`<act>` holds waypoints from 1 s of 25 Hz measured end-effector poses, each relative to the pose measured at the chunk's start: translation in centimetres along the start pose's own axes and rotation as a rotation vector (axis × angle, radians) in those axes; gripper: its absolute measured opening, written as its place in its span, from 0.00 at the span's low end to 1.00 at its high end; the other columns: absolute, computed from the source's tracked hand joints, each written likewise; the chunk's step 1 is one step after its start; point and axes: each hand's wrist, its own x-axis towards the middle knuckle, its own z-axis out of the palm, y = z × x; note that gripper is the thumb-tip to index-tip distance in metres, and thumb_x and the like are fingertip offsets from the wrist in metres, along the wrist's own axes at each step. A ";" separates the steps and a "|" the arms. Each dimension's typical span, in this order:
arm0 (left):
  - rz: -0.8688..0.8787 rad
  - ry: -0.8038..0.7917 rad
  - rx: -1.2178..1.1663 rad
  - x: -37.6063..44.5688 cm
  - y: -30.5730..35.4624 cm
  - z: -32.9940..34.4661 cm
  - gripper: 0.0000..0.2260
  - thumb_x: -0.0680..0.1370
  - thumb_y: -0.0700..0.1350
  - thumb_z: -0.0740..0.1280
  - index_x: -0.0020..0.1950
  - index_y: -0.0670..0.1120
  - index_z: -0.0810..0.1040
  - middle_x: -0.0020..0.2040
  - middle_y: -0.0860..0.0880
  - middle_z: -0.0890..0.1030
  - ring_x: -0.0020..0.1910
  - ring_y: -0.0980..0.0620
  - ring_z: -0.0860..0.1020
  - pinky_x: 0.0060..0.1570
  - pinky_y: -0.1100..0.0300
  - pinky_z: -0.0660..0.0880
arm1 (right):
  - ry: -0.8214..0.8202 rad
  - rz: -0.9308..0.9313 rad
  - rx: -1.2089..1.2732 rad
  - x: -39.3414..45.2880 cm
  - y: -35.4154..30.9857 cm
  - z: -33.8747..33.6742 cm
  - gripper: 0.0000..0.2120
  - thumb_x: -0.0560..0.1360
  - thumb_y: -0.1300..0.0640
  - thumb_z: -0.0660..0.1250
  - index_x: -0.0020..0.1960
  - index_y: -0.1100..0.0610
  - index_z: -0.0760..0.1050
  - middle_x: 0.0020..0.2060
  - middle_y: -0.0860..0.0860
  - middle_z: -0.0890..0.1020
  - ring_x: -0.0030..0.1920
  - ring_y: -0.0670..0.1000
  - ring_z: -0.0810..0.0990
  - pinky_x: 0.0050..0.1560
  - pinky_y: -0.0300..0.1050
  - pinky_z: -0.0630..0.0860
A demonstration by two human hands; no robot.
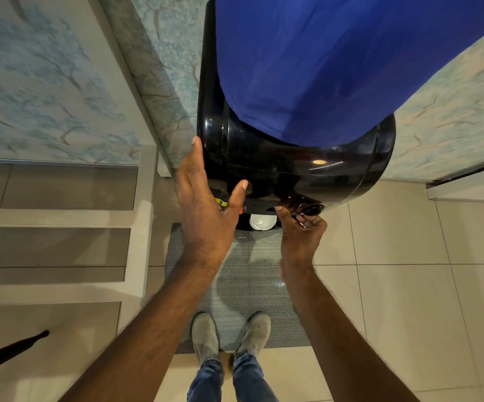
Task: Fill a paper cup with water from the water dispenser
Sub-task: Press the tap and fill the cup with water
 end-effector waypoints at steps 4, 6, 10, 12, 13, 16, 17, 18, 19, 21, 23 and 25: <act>-0.005 -0.002 -0.003 -0.1 0.1 0.0 0.42 0.78 0.52 0.74 0.84 0.50 0.51 0.80 0.45 0.62 0.80 0.50 0.62 0.78 0.52 0.65 | -0.008 0.001 -0.006 0.0 0.0 -0.1 0.28 0.69 0.66 0.81 0.53 0.50 0.65 0.49 0.49 0.76 0.38 0.35 0.82 0.43 0.28 0.78; -0.006 0.000 -0.002 -0.1 0.1 0.0 0.42 0.78 0.52 0.74 0.84 0.49 0.51 0.80 0.45 0.63 0.80 0.50 0.62 0.77 0.52 0.65 | -0.010 0.000 -0.021 0.0 0.0 -0.1 0.27 0.69 0.66 0.81 0.53 0.50 0.65 0.50 0.50 0.76 0.38 0.33 0.82 0.43 0.27 0.78; -0.005 0.005 -0.001 0.0 0.0 0.1 0.42 0.78 0.52 0.74 0.84 0.48 0.52 0.80 0.45 0.63 0.80 0.50 0.63 0.76 0.60 0.62 | -0.003 0.004 -0.022 -0.1 0.0 -0.1 0.27 0.70 0.68 0.80 0.53 0.52 0.64 0.50 0.52 0.75 0.37 0.32 0.81 0.44 0.27 0.78; -0.006 0.004 0.002 0.0 0.0 0.1 0.42 0.78 0.52 0.74 0.84 0.48 0.52 0.80 0.45 0.63 0.80 0.50 0.62 0.75 0.63 0.61 | -0.008 0.010 -0.023 -0.3 -0.2 -0.1 0.27 0.69 0.67 0.81 0.53 0.51 0.65 0.50 0.51 0.76 0.38 0.33 0.82 0.43 0.26 0.78; -0.005 0.005 0.004 0.0 0.0 0.1 0.42 0.78 0.52 0.74 0.84 0.48 0.53 0.80 0.45 0.63 0.79 0.50 0.63 0.75 0.64 0.60 | -0.013 0.014 -0.022 -0.3 -0.2 -0.1 0.27 0.69 0.66 0.81 0.53 0.51 0.65 0.50 0.50 0.77 0.38 0.33 0.82 0.43 0.26 0.78; -0.003 0.005 -0.002 0.0 -0.1 0.1 0.42 0.78 0.53 0.73 0.84 0.48 0.52 0.80 0.45 0.63 0.79 0.51 0.62 0.75 0.64 0.60 | -0.026 0.020 -0.010 -0.7 0.0 -0.8 0.26 0.70 0.64 0.81 0.54 0.50 0.67 0.51 0.50 0.77 0.41 0.37 0.83 0.45 0.29 0.79; -0.008 0.004 -0.004 0.0 -0.1 0.1 0.42 0.78 0.53 0.73 0.84 0.49 0.52 0.80 0.45 0.63 0.79 0.53 0.61 0.75 0.67 0.59 | -0.036 0.014 -0.016 -0.9 0.1 -1.1 0.25 0.70 0.62 0.81 0.54 0.50 0.68 0.51 0.50 0.77 0.42 0.40 0.82 0.46 0.30 0.79; -0.016 0.002 -0.007 0.0 -0.2 0.1 0.42 0.78 0.54 0.73 0.84 0.51 0.51 0.80 0.46 0.62 0.79 0.56 0.60 0.73 0.70 0.57 | -0.055 -0.003 -0.030 -1.2 0.5 -1.5 0.24 0.71 0.61 0.81 0.55 0.51 0.68 0.49 0.49 0.76 0.42 0.41 0.81 0.46 0.31 0.79; -0.023 -0.003 -0.011 0.0 -0.3 0.1 0.42 0.78 0.55 0.73 0.84 0.52 0.50 0.80 0.47 0.61 0.78 0.59 0.59 0.72 0.73 0.55 | -0.081 -0.029 -0.054 -1.4 1.0 -2.0 0.23 0.71 0.59 0.81 0.55 0.52 0.68 0.47 0.47 0.77 0.41 0.41 0.80 0.47 0.32 0.79; -0.035 -0.014 -0.014 0.0 -0.3 0.2 0.42 0.78 0.57 0.72 0.84 0.55 0.49 0.81 0.49 0.60 0.76 0.65 0.56 0.70 0.75 0.54 | -0.128 -0.068 -0.134 -1.7 2.4 -3.1 0.22 0.72 0.57 0.80 0.56 0.54 0.68 0.43 0.43 0.79 0.42 0.43 0.80 0.48 0.35 0.79; -0.033 -0.012 -0.004 0.0 -0.5 0.2 0.42 0.79 0.58 0.71 0.84 0.56 0.48 0.81 0.50 0.60 0.74 0.73 0.52 0.69 0.79 0.52 | -0.160 -0.061 -0.270 -1.9 4.0 -3.4 0.24 0.72 0.54 0.81 0.58 0.54 0.70 0.50 0.47 0.81 0.50 0.50 0.82 0.49 0.38 0.79; -0.017 0.000 -0.007 0.0 -0.6 0.3 0.41 0.79 0.58 0.71 0.84 0.54 0.49 0.81 0.48 0.60 0.73 0.75 0.51 0.68 0.82 0.52 | -0.196 -0.056 -0.431 -1.5 5.5 -3.3 0.29 0.71 0.51 0.82 0.64 0.55 0.70 0.59 0.53 0.78 0.58 0.54 0.80 0.51 0.38 0.76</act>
